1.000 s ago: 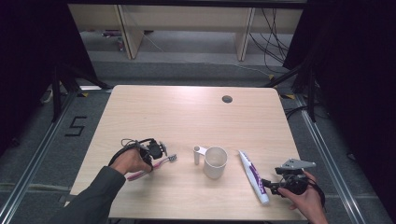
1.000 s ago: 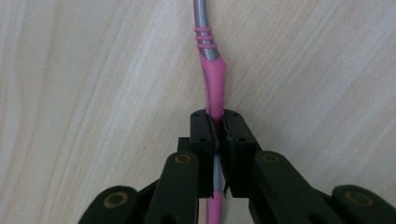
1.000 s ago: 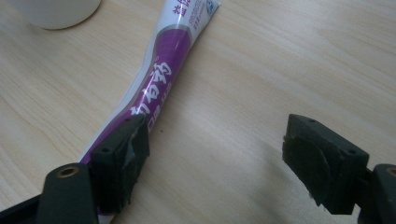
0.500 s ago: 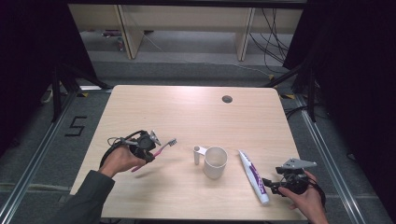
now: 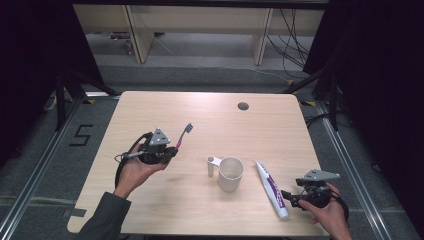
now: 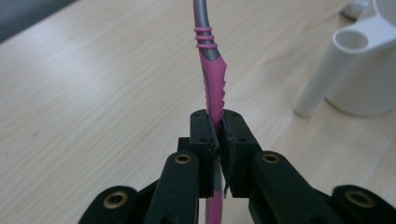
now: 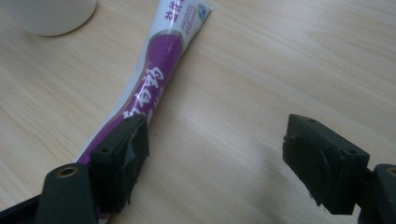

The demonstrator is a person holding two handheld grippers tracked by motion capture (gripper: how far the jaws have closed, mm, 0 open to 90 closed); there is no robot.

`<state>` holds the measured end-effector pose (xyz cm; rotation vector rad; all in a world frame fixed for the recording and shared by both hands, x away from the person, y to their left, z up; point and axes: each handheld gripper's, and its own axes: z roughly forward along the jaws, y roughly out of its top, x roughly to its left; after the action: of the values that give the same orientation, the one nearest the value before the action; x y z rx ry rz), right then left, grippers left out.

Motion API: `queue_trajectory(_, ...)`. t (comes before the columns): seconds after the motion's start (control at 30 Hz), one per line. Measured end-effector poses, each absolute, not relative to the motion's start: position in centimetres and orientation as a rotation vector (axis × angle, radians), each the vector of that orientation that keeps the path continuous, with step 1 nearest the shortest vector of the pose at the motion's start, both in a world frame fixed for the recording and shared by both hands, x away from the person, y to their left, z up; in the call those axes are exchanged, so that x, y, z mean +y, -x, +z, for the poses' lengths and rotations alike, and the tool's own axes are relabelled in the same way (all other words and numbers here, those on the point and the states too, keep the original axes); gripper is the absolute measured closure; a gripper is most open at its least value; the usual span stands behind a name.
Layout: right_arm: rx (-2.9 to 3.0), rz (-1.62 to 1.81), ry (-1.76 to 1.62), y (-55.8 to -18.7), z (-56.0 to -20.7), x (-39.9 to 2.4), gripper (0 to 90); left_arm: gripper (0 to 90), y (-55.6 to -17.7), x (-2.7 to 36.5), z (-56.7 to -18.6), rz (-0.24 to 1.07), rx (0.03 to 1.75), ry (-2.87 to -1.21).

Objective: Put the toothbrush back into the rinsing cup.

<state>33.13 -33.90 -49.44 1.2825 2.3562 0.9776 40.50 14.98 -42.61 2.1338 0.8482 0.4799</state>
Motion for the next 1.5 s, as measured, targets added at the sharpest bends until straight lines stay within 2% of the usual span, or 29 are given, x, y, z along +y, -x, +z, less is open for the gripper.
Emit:
queue_trajectory(0.17, 2.347, 0.982, -1.271, -33.1, -49.5, -33.9, 23.3, 83.5, -40.4, 14.7, -43.0, 0.505, 0.852, -2.055)
queue_trajectory(0.2, 2.347, 0.978, -1.27, -33.2, -49.5, -33.9, 23.3, 83.5, -40.3, 14.5, -43.2, 0.508, 0.865, -1.984)
queue_trajectory(0.27, 2.348, 0.978, -1.276, -33.1, -49.5, -33.9, 23.3, 83.5, -40.2, 14.6, -43.2, 0.52, 0.862, -1.964)
queue_trajectory(0.33, 2.35, 0.98, -1.296, -33.1, -49.5, -33.9, 23.3, 83.5, -40.1, 14.4, -43.4, 0.548, 0.869, -1.877)
queue_trajectory(0.67, 2.355, 1.004, -1.309, -33.1, -49.5, -33.9, 23.3, 83.5, -39.5, 13.5, -43.4, 0.532, 0.855, -1.699)
queue_trajectory(0.93, 2.353, 1.001, -1.325, -33.1, -49.5, -33.9, 23.3, 83.5, -38.9, 12.1, -42.8, 0.552, 0.806, -1.629)
queue_trajectory(1.5, 2.354, 0.995, -1.335, -33.0, -49.4, -33.8, 23.3, 83.4, -38.5, 9.6, -41.6, 0.474, 0.73, -1.565)
